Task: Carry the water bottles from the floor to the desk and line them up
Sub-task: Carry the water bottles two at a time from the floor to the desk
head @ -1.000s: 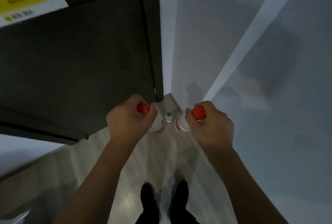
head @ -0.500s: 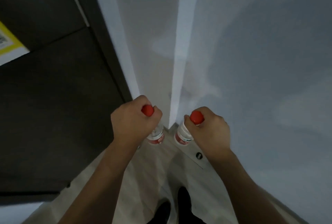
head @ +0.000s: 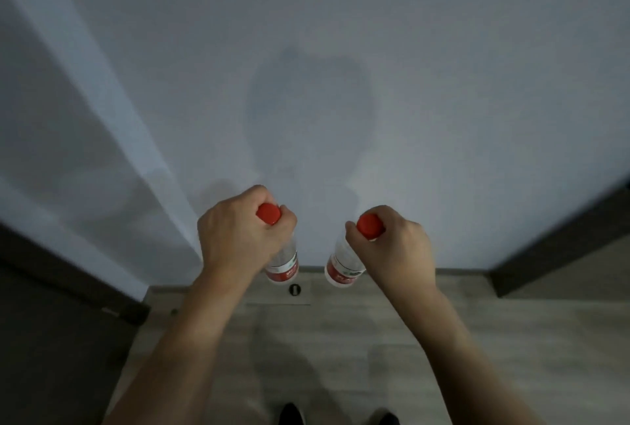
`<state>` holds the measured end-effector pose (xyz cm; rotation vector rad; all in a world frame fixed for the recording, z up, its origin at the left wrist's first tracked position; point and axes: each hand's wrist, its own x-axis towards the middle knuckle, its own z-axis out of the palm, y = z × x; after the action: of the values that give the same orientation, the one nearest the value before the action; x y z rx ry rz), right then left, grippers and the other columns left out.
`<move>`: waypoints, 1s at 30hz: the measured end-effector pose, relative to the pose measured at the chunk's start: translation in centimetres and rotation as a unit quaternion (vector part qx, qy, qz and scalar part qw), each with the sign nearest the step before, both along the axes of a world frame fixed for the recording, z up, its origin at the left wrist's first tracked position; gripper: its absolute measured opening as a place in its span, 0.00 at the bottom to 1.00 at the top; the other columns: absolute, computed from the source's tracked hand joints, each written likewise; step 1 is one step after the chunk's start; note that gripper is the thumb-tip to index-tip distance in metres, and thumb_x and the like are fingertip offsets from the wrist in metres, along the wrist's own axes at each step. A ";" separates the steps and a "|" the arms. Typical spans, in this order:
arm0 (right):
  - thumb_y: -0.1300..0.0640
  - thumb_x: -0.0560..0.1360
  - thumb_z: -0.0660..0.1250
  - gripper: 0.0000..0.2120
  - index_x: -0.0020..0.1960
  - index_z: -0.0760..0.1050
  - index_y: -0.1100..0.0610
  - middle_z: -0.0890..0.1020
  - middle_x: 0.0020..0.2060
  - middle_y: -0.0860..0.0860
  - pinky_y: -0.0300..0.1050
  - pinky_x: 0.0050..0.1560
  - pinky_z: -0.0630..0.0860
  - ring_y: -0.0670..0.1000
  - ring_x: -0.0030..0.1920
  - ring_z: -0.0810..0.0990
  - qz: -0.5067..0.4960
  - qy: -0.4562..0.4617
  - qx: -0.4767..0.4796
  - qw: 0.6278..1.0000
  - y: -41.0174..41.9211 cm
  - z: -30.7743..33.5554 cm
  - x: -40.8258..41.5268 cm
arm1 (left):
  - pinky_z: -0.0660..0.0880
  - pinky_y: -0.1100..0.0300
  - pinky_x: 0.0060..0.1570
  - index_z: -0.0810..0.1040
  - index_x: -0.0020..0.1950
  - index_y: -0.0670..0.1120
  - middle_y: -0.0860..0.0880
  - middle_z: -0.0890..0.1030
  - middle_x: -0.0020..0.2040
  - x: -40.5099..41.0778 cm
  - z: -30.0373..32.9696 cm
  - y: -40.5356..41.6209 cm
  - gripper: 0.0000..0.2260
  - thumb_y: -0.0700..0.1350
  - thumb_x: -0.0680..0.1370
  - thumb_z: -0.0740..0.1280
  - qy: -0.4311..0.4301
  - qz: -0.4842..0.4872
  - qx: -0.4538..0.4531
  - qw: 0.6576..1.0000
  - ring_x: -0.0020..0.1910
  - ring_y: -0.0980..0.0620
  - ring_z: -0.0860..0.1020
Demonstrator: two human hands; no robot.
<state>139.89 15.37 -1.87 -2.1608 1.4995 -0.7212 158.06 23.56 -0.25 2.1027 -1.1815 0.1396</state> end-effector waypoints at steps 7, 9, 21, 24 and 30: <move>0.41 0.69 0.65 0.11 0.40 0.73 0.47 0.78 0.30 0.44 0.44 0.37 0.76 0.50 0.34 0.78 -0.148 -0.009 -0.026 0.989 -1.5 1.6 -14.7 | 0.69 0.62 0.30 0.72 0.31 0.49 0.53 0.73 0.25 -12.9 1.0 -7.3 0.11 0.55 0.67 0.63 -0.035 -0.160 -0.037 0.986 0.25 0.50 0.72; 0.40 0.70 0.65 0.11 0.41 0.73 0.47 0.79 0.31 0.44 0.45 0.38 0.77 0.50 0.34 0.78 -0.186 -0.008 -0.035 0.982 -1.6 1.9 -19.6 | 0.68 0.63 0.29 0.72 0.31 0.49 0.53 0.72 0.25 -17.6 1.1 -9.2 0.12 0.57 0.67 0.61 -0.046 -0.205 -0.039 0.977 0.25 0.51 0.72; 0.41 0.70 0.66 0.13 0.39 0.73 0.51 0.78 0.31 0.45 0.47 0.38 0.77 0.50 0.34 0.78 -0.394 -0.016 -0.043 0.918 1.8 1.7 -49.0 | 0.62 0.68 0.28 0.72 0.32 0.50 0.55 0.72 0.25 -47.9 0.8 -15.7 0.12 0.57 0.68 0.64 -0.047 -0.404 -0.068 0.911 0.25 0.56 0.71; 0.40 0.70 0.66 0.14 0.42 0.76 0.51 0.80 0.34 0.46 0.50 0.41 0.78 0.50 0.37 0.80 -0.444 -0.027 -0.046 0.894 3.6 1.6 -54.7 | 0.60 0.69 0.28 0.72 0.32 0.52 0.56 0.72 0.26 -54.8 1.1 -16.0 0.11 0.58 0.68 0.64 -0.047 -0.461 -0.076 0.883 0.25 0.58 0.71; 0.44 0.71 0.70 0.10 0.46 0.78 0.50 0.81 0.36 0.45 0.49 0.41 0.79 0.48 0.38 0.80 -0.527 -0.062 -0.083 0.844 6.4 1.8 -63.9 | 0.66 0.66 0.29 0.73 0.32 0.52 0.57 0.72 0.25 -66.5 2.2 -16.3 0.12 0.59 0.68 0.64 -0.029 -0.540 -0.070 0.838 0.26 0.59 0.73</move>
<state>75.94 21.76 -0.10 -1.1623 2.5909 -1.3121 91.54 7.22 1.99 1.0482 -2.1267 -0.2328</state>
